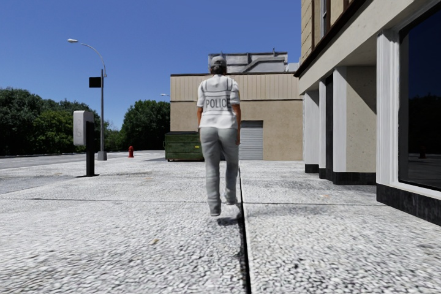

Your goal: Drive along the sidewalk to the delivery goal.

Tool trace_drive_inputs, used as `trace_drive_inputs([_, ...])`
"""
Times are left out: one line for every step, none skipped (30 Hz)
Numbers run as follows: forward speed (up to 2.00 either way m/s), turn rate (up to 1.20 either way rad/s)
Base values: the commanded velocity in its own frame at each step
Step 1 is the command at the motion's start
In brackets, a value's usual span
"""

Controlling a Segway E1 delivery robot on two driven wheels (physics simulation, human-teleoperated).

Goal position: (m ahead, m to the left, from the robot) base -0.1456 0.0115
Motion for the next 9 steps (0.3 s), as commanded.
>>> trace_drive_inputs([0.0, 0.0])
trace_drive_inputs([0.0, 0.0])
trace_drive_inputs([0.0, 0.0])
trace_drive_inputs([0.0, 0.0])
trace_drive_inputs([0.0, 0.0])
trace_drive_inputs([0.0, 0.0])
trace_drive_inputs([0.0, 0.0])
trace_drive_inputs([0.0, 0.0])
trace_drive_inputs([0.0, 0.0])
